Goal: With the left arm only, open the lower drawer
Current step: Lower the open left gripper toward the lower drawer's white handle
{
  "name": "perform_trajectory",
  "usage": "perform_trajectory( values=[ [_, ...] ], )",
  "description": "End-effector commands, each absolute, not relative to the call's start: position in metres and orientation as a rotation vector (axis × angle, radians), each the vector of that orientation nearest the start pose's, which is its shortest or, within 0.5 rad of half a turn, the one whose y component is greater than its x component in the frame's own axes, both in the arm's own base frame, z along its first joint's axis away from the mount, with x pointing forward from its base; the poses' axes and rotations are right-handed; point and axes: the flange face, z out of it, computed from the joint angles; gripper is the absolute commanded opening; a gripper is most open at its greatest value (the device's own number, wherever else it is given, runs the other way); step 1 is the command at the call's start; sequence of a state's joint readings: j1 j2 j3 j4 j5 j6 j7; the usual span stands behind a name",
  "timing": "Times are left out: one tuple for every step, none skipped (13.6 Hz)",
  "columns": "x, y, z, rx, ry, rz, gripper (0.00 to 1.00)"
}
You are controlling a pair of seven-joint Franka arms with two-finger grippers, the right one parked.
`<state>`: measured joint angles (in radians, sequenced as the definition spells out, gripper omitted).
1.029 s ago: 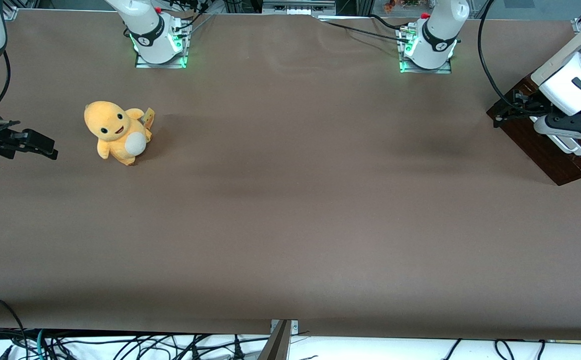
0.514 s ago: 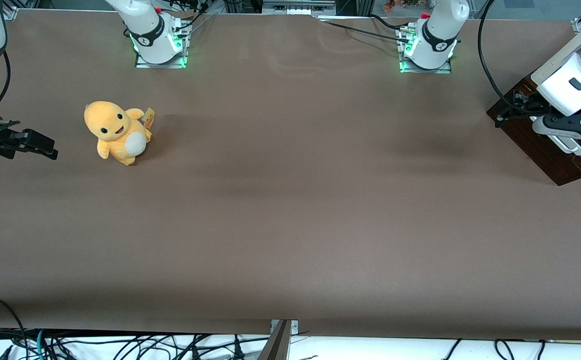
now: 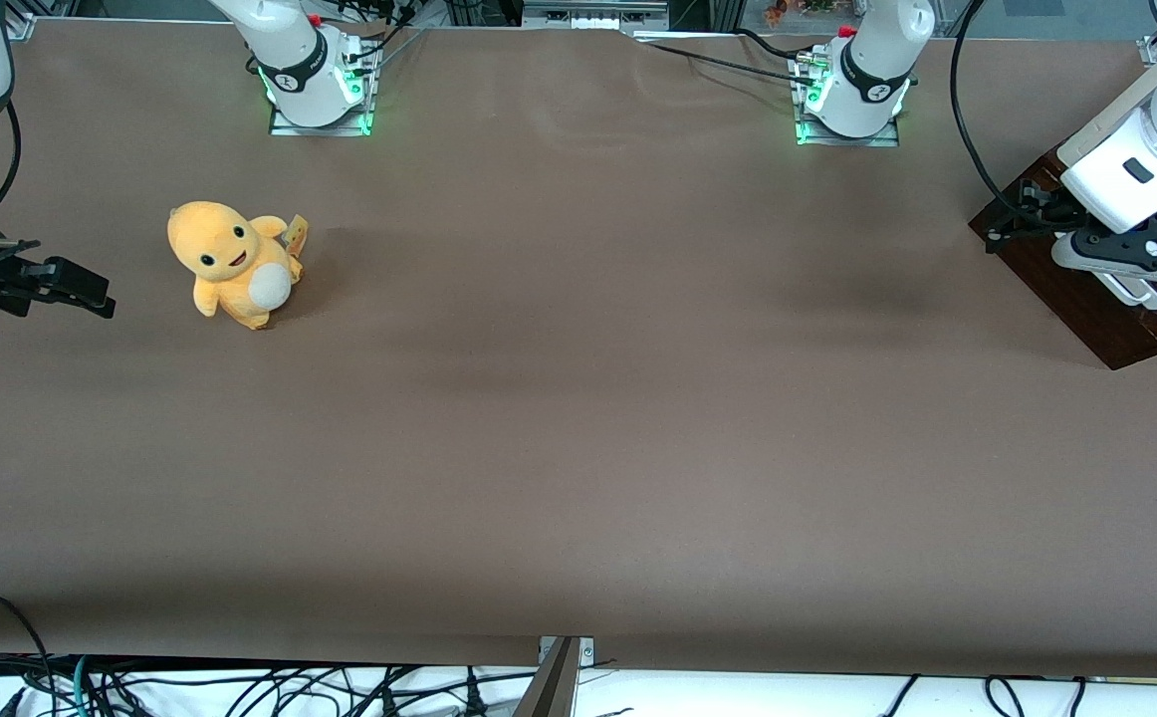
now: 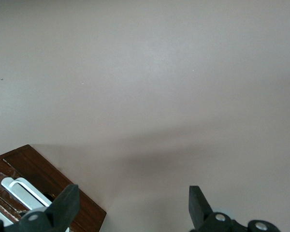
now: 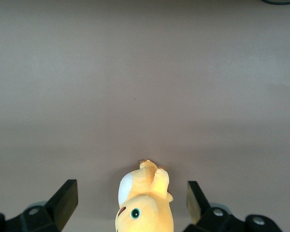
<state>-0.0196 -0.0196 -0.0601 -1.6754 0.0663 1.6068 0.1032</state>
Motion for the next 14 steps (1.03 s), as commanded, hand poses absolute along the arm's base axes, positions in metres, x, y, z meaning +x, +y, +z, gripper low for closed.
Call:
perform_trajectory(
  values=[
    [0.557,-0.038,0.575,-3.034,0.305,0.137,1.00],
    [0.561,-0.042,0.556,-3.028,0.326,0.225,1.00],
    [0.558,-0.042,0.553,-3.023,0.330,0.284,1.00],
    [0.558,-0.042,0.549,-3.021,0.316,0.304,1.00],
    [0.557,-0.040,0.546,-3.021,0.309,0.323,1.00],
    [0.557,-0.035,0.542,-3.021,0.290,0.349,1.00],
    [0.559,-0.031,0.537,-3.007,0.271,0.364,1.00],
    [0.560,-0.026,0.531,-2.955,0.266,0.382,1.00],
    [0.562,-0.021,0.524,-2.889,0.249,0.398,1.00],
    [0.563,-0.016,0.518,-2.843,0.214,0.416,1.00],
    [0.565,-0.011,0.509,-2.815,0.173,0.444,1.00],
    [0.567,-0.003,0.496,-2.771,0.115,0.485,1.00],
    [0.572,0.004,0.479,-2.702,0.044,0.516,1.00],
    [0.574,0.011,0.463,-2.611,-0.036,0.542,1.00]
  ],
)
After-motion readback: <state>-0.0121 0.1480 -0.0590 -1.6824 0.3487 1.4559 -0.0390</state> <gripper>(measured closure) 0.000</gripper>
